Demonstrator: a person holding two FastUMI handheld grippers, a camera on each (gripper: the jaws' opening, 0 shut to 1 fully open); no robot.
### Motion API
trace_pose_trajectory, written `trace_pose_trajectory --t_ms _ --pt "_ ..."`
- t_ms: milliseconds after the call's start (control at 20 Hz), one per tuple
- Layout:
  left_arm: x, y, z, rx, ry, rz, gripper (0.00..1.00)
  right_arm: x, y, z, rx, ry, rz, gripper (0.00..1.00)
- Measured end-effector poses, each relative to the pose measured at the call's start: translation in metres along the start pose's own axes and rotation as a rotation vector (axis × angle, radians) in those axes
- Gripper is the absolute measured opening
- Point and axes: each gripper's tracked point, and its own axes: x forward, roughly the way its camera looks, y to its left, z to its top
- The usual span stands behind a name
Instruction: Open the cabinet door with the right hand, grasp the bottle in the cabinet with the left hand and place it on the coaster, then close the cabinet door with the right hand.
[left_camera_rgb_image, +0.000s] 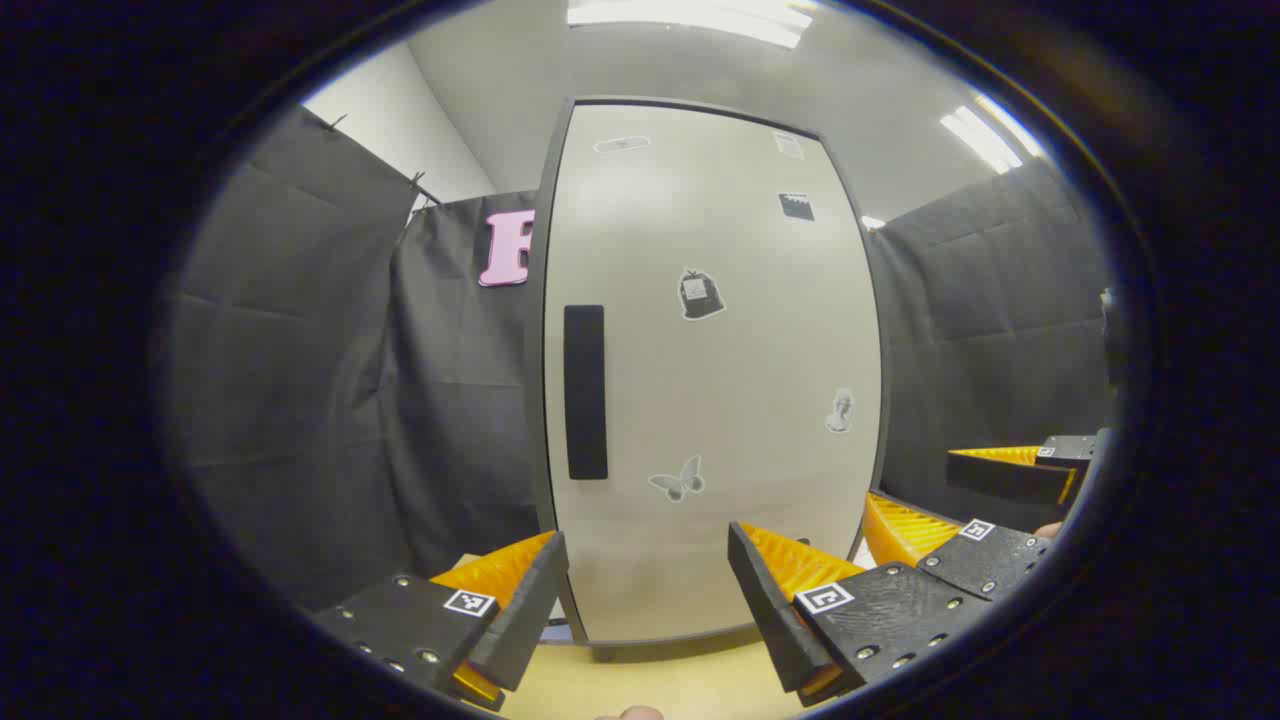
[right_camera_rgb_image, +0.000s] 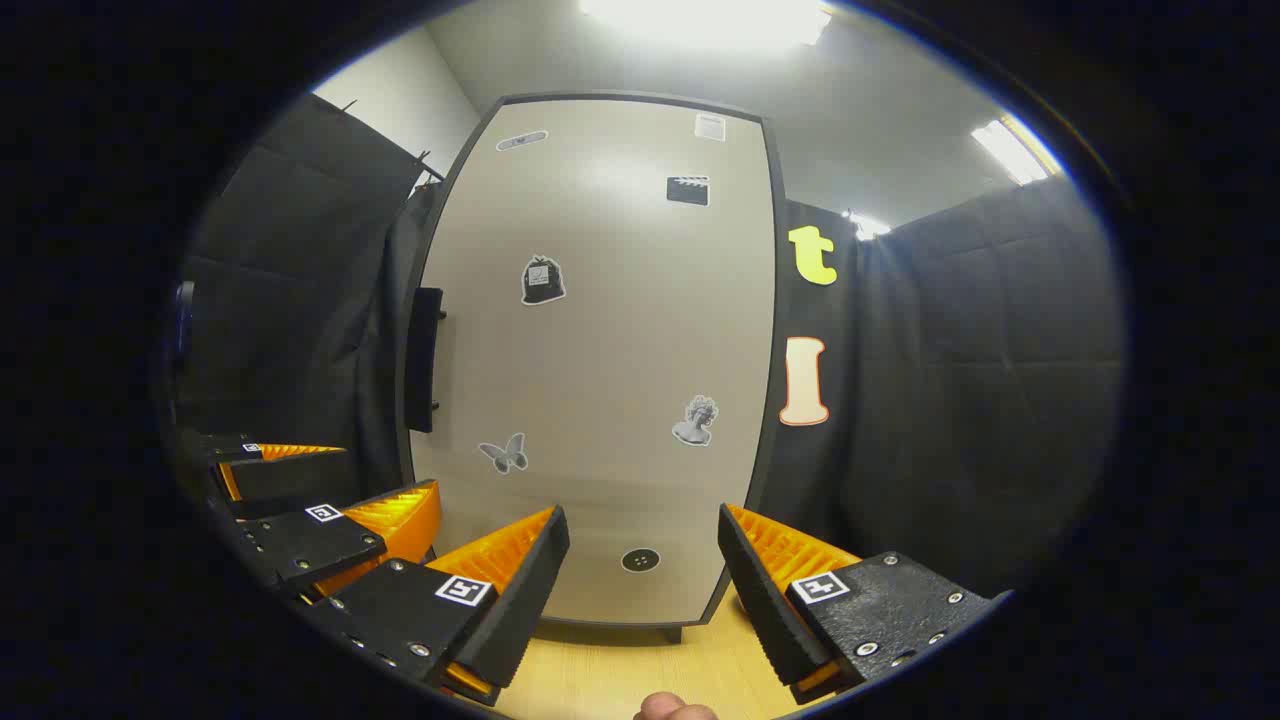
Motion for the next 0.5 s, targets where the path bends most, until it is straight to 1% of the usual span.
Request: trace_pose_trajectory --t_ms 50,100,250,300,400,500 --pt "-0.001 0.004 0.003 -0.003 -0.005 0.013 0.96 -0.002 0.004 0.003 0.005 -0.009 0.016 0.93" --pt "-0.001 0.006 0.004 -0.009 -0.009 0.02 0.93 -0.004 0.005 0.006 0.006 -0.016 0.029 0.94" --pt "-0.001 0.012 0.01 0.006 -0.03 0.032 0.93 -0.003 0.006 0.007 0.02 -0.027 0.062 0.95" --pt "0.001 0.013 0.007 0.012 -0.023 0.04 0.96 -0.003 0.004 0.005 0.031 -0.022 0.06 0.95" --pt "0.001 0.011 0.006 0.012 -0.019 0.04 0.96 -0.002 0.002 -0.003 0.066 0.004 0.069 0.95" --pt "0.003 0.009 0.005 0.022 -0.023 0.036 0.96 0.003 -0.008 -0.007 0.072 0.005 0.053 0.95"
